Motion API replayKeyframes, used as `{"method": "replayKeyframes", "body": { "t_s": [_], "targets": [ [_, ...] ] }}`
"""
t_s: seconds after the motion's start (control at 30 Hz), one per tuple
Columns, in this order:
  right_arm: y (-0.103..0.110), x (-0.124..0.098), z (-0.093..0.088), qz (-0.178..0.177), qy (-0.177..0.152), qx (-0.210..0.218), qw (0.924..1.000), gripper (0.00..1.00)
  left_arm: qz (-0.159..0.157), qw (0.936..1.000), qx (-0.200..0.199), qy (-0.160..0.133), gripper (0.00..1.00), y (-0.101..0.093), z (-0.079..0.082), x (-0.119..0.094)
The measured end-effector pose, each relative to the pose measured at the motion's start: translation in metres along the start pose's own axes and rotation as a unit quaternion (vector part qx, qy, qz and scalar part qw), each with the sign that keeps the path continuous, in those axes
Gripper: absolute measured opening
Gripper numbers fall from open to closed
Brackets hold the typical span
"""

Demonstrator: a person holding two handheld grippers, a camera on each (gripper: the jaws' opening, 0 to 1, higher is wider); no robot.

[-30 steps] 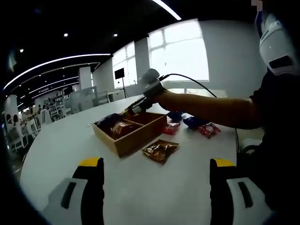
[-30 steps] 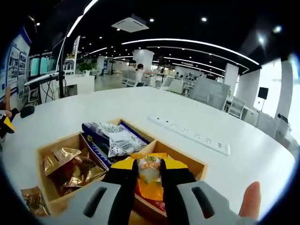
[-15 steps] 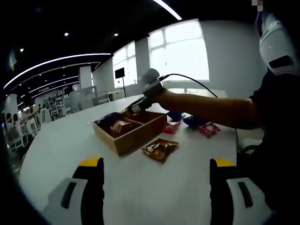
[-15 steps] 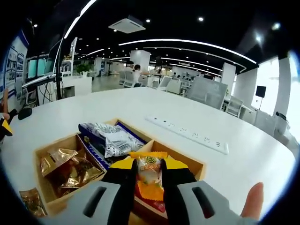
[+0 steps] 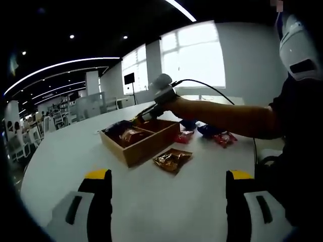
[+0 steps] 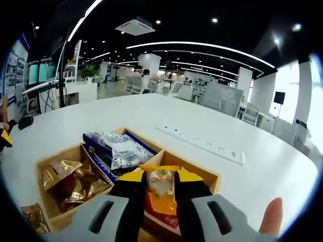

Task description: Pick up the scattered marshmallows, QQ candies, Oreo cookies, and mixed nuts on the table and sort them into separate containers

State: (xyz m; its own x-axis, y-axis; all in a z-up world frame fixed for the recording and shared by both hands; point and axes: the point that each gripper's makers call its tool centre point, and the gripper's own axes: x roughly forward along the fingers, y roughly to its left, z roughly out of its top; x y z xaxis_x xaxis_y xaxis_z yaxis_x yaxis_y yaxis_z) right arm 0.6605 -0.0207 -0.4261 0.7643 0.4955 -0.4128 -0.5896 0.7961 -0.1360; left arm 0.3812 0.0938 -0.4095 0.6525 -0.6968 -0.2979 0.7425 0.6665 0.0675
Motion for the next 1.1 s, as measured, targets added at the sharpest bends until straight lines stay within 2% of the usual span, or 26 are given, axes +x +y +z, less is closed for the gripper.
{"method": "replayKeyframes", "body": {
  "t_s": [0.53, 0.67, 0.83, 1.0, 1.1],
  "targets": [
    [-0.004, -0.005, 0.002, -0.014, -0.003, -0.01, 0.9998, 0.29, 0.001, 1.0, 0.001, 0.001, 0.97, 0.0, 0.0, -0.002],
    [-0.006, -0.011, -0.001, -0.024, 0.001, -0.011, 0.9997, 0.29, 0.001, 1.0, 0.0, -0.001, 0.97, 0.0, 0.001, -0.003],
    [-0.024, 0.002, 0.002, -0.028, 0.003, -0.014, 0.9995, 0.28, 0.001, 1.0, 0.001, -0.001, 0.97, -0.001, 0.001, -0.003],
    [-0.014, -0.009, 0.0, -0.033, 0.003, -0.014, 0.9994, 0.27, 0.002, 1.0, 0.001, -0.001, 0.97, 0.0, 0.001, -0.003],
    [-0.017, -0.008, -0.001, -0.034, 0.003, -0.011, 0.9994, 0.28, 0.002, 1.0, 0.0, -0.001, 0.97, 0.001, 0.001, -0.003]
  ]
}}
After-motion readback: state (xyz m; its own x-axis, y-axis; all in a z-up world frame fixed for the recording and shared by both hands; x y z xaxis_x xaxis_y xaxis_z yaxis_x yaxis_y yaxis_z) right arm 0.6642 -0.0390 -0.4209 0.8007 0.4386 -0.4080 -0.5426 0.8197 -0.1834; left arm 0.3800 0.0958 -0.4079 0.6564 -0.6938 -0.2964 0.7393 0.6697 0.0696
